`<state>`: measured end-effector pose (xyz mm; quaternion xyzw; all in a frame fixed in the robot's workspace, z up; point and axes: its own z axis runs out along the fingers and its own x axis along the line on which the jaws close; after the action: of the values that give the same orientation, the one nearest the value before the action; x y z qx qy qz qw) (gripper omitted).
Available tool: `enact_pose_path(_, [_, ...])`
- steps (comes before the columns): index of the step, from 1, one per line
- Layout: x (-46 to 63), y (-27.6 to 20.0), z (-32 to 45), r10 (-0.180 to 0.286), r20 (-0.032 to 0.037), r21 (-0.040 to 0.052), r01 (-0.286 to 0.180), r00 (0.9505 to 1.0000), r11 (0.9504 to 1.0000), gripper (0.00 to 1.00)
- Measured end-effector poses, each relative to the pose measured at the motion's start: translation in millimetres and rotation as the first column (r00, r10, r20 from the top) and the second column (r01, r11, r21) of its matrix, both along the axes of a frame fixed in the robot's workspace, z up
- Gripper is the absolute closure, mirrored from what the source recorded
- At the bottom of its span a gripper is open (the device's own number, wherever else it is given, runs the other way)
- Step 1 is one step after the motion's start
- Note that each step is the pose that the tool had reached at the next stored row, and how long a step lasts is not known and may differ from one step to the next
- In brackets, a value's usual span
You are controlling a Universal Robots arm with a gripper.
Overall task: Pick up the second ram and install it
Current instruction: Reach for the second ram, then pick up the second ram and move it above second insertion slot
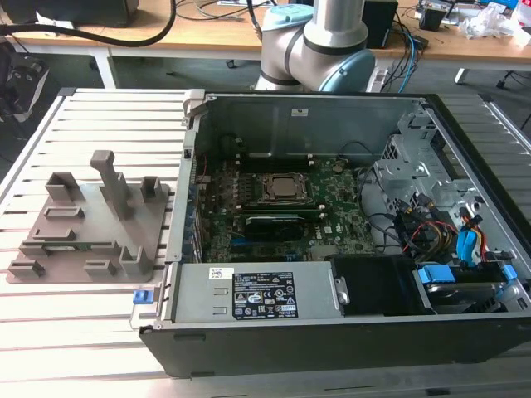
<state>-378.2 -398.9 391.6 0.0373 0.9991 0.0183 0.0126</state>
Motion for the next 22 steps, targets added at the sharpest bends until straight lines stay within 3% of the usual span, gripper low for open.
enact_pose_path(4, [-0.2, -0.1, 0.0, 0.0, 0.0, 0.0, 0.0, 1.0, 1.0, 0.89])
enact_pose_path(8, [-0.2, -4.0, -0.2, 0.0, 0.0, 0.0, 0.0, 1.0, 1.0, 0.89])
enact_pose_path(22, [-0.2, -4.5, -0.2, 0.002, 0.0, 0.0, -0.002, 1.0, 1.0, 0.89])
